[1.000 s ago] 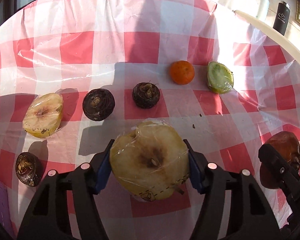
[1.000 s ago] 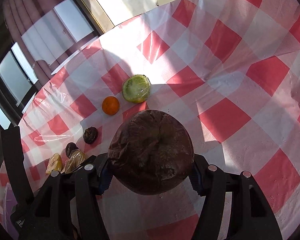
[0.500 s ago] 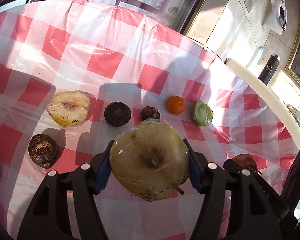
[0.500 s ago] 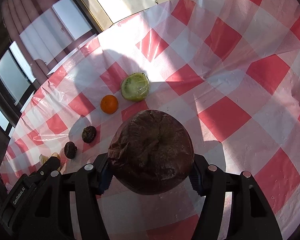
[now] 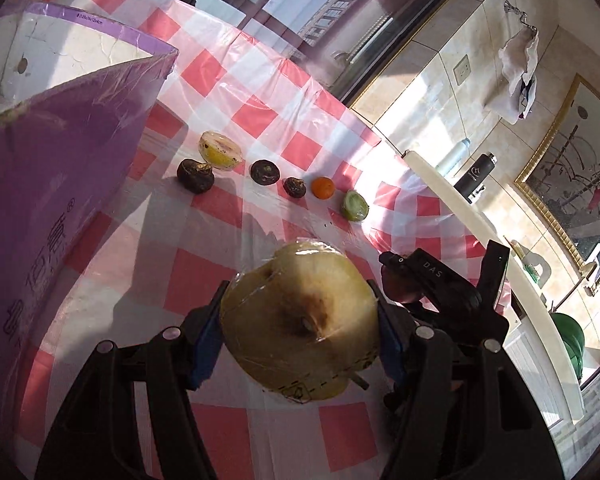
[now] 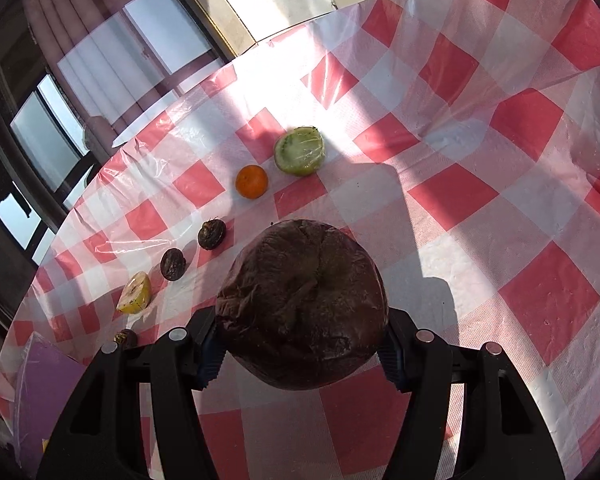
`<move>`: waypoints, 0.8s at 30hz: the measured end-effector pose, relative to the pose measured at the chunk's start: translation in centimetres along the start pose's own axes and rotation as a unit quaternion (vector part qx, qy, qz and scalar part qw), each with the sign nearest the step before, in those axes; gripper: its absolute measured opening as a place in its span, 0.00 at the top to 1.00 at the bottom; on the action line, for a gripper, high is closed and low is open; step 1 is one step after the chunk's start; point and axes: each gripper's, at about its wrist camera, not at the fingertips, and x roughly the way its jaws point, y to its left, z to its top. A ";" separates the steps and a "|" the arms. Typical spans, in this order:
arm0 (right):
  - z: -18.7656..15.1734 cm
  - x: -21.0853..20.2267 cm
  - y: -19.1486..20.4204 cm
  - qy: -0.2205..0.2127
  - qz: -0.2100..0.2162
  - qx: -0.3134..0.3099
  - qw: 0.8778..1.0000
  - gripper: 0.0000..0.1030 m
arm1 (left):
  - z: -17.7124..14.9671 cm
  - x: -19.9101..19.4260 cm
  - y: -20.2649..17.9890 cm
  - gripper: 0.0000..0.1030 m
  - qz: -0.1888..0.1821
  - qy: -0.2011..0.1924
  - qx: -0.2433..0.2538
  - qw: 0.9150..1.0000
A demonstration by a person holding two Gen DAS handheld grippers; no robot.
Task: Organize fruits
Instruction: 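Carry the apple and wrapped pear half into the white box and release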
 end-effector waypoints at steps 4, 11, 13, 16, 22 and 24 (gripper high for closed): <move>-3.1 -2.4 1.5 0.004 0.014 -0.028 1.000 0.40 | -1.0 -0.5 -0.2 0.38 -0.010 0.021 0.011 1.000; -7.6 -6.4 4.1 0.019 0.046 -0.092 0.995 0.40 | -2.6 -3.8 -1.3 0.38 0.007 -0.004 0.050 0.999; -8.4 -7.4 4.6 0.017 0.058 -0.105 0.993 0.40 | -3.4 -5.7 -2.5 0.38 0.009 -0.021 0.077 0.997; -9.3 -8.8 5.3 0.005 0.072 -0.115 0.991 0.40 | -3.9 -9.2 -4.5 0.37 0.007 -0.060 0.116 0.991; -10.5 -11.0 8.3 -0.005 0.119 -0.133 0.984 0.40 | -1.9 -16.5 -6.3 0.37 0.024 -0.170 0.151 0.973; -10.8 -11.9 10.0 -0.014 0.136 -0.146 0.980 0.40 | -0.9 -18.8 -5.6 0.37 0.045 -0.201 0.149 0.967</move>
